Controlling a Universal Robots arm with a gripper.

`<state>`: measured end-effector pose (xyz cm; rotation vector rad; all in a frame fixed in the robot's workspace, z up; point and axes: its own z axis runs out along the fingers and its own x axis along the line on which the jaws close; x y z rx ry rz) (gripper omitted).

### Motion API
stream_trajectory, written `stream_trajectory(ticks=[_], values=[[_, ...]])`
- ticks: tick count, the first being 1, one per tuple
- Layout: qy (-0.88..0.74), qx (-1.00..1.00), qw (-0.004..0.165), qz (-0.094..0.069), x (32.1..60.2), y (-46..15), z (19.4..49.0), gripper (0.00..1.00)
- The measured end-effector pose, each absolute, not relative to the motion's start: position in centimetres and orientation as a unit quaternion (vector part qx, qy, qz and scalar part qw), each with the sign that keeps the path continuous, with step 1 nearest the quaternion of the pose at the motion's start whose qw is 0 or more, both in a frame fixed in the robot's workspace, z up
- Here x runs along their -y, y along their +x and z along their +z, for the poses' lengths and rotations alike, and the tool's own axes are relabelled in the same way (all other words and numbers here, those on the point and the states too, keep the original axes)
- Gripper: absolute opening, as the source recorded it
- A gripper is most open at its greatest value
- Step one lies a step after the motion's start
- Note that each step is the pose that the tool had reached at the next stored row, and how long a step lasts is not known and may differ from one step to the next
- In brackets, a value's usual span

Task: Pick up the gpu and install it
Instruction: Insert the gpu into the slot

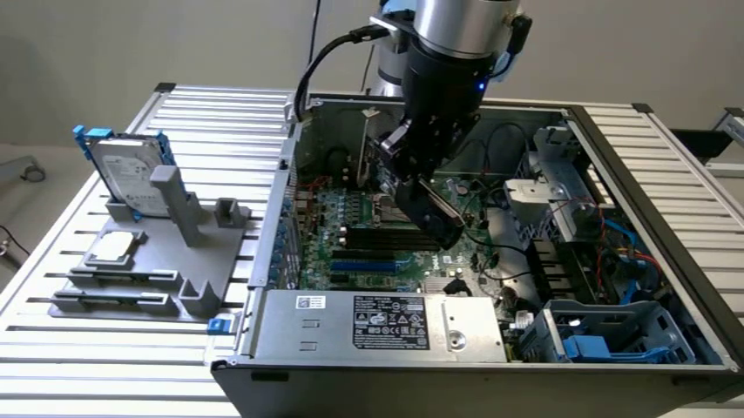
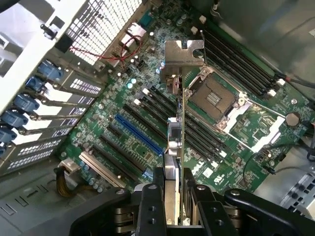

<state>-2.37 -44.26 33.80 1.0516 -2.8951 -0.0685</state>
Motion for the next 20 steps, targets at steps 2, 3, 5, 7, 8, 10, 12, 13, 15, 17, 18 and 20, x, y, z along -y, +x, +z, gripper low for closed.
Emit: stream_trajectory(ticks=[2,3,5,7,8,10,12,13,15,17,18,20], values=[[0.358,0.933,0.031,-0.022,44.26,-2.37,33.72,0.26],[0.366,0.930,0.031,-0.021,44.26,-2.37,33.68,0.26],[0.383,0.923,0.031,-0.021,44.26,-2.37,33.60,0.26],[0.400,0.916,0.031,-0.020,44.26,-2.37,33.54,0.26],[0.409,0.912,0.032,-0.020,44.26,-2.37,33.50,0.26],[0.425,0.904,0.032,-0.019,44.26,-2.37,33.43,0.26],[0.441,0.897,0.032,-0.019,44.26,-2.37,33.35,0.26],[0.449,0.893,0.032,-0.019,44.26,-2.37,33.29,0.26],[0.466,0.884,0.032,-0.019,44.27,-2.37,33.19,0.26],[0.482,0.875,0.031,-0.020,44.26,-2.37,33.07,0.26],[0.490,0.871,0.031,-0.020,44.27,-2.38,33.02,0.26],[0.505,0.862,0.030,-0.022,44.27,-2.39,32.88,0.26]])
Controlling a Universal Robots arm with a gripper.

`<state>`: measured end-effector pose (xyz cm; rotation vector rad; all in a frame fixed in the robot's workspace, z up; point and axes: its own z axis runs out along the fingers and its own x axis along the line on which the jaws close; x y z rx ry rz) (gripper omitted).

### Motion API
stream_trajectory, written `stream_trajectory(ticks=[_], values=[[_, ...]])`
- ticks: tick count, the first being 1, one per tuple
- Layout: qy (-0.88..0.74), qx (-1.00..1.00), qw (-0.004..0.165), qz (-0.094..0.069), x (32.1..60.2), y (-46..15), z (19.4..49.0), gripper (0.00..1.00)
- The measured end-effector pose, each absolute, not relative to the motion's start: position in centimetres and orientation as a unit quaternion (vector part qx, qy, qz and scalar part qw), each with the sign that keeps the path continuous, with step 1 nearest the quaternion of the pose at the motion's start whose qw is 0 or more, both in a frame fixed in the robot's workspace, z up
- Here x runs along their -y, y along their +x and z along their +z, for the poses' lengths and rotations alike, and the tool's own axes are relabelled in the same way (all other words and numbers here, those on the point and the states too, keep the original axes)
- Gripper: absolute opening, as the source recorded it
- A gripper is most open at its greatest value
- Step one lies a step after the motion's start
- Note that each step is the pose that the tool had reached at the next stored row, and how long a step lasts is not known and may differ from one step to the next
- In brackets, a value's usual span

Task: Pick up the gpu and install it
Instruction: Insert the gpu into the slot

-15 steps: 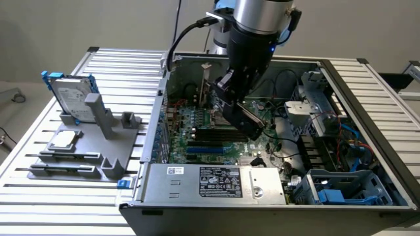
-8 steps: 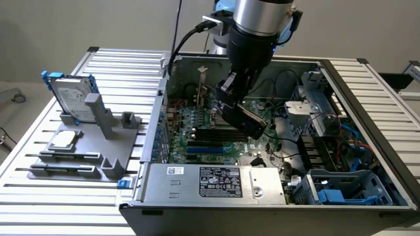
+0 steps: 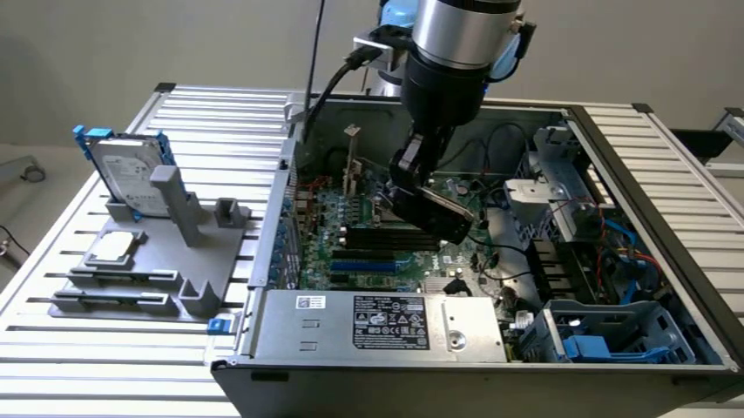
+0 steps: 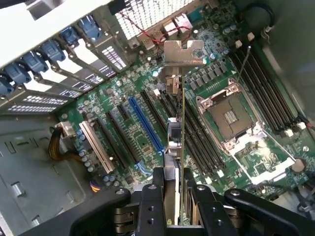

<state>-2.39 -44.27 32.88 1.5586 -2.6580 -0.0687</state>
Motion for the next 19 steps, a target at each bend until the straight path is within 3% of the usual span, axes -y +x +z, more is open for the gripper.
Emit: stream_trajectory(ticks=[13,19], values=[[0.604,0.796,0.025,-0.019,44.3,-2.4,31.6,0.26],[0.627,0.779,0.013,-0.024,44.3,-2.5,31.2,0.26]])
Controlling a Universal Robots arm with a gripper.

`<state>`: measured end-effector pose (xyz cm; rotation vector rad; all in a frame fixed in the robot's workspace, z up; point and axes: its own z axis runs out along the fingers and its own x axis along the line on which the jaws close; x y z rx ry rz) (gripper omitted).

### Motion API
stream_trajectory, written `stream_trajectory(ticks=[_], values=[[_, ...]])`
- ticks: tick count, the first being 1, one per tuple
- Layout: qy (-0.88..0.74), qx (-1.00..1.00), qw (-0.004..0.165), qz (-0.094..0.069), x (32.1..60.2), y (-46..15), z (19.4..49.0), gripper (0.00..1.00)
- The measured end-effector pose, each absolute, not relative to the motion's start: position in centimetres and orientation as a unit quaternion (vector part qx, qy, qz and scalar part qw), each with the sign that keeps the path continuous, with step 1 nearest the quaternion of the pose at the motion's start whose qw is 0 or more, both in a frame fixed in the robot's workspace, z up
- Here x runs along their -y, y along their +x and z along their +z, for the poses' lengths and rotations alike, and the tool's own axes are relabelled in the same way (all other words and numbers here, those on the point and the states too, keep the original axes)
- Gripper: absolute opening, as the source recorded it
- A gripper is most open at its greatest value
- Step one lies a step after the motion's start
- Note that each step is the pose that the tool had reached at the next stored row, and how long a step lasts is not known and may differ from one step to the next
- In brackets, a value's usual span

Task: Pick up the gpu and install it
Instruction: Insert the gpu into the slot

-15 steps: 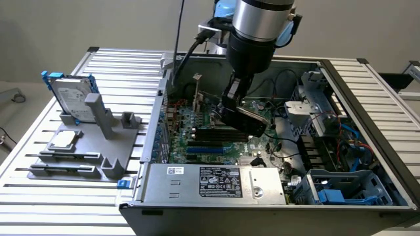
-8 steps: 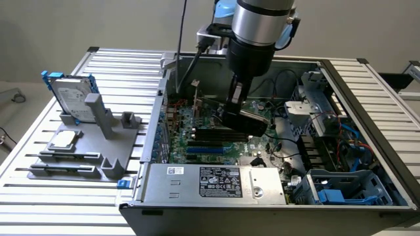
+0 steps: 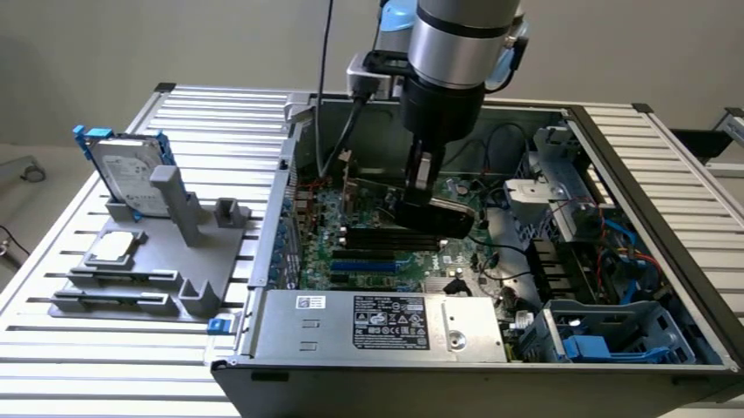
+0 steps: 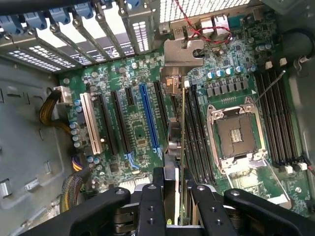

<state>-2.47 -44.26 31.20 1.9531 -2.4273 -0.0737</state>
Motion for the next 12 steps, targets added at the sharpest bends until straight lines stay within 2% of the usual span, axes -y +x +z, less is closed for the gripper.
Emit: stream_trajectory(ticks=[12], values=[[0.659,0.751,0.007,-0.021,44.4,-3.4,29.6,0.26]])
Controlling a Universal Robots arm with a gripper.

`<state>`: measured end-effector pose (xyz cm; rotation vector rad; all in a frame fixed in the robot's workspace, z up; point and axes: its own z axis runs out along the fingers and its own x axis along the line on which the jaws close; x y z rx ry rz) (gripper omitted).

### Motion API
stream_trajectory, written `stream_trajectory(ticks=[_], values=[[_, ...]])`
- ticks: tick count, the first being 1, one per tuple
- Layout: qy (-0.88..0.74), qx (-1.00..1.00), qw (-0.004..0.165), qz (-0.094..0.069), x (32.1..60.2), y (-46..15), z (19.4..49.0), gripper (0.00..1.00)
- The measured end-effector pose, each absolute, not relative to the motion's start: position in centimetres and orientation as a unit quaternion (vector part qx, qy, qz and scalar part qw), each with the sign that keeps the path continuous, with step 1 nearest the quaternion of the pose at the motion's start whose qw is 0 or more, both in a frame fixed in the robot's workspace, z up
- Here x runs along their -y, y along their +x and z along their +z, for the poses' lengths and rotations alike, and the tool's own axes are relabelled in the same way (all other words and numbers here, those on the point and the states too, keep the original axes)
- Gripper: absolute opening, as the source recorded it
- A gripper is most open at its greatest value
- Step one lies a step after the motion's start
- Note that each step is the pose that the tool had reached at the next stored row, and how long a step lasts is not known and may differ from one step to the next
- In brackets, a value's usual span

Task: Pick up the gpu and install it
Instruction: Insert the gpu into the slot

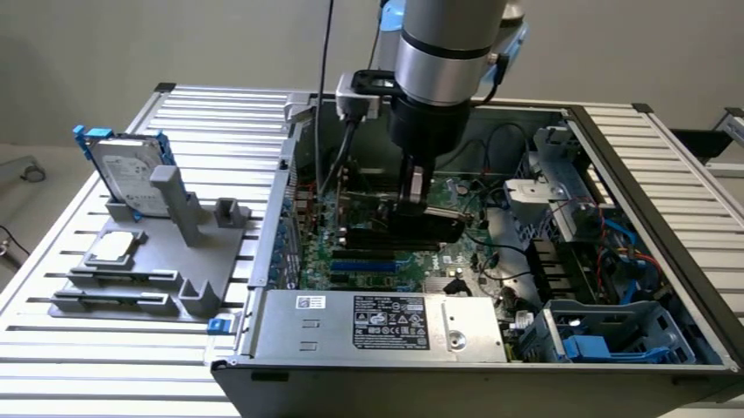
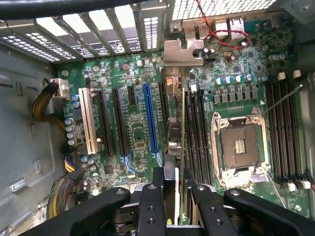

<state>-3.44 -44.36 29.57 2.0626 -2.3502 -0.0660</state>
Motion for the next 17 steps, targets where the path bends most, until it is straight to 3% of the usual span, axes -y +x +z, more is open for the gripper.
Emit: stream_trajectory(ticks=[17], values=[[0.687,0.726,0.007,-0.020,45.2,-6.1,29.2,0.26]])
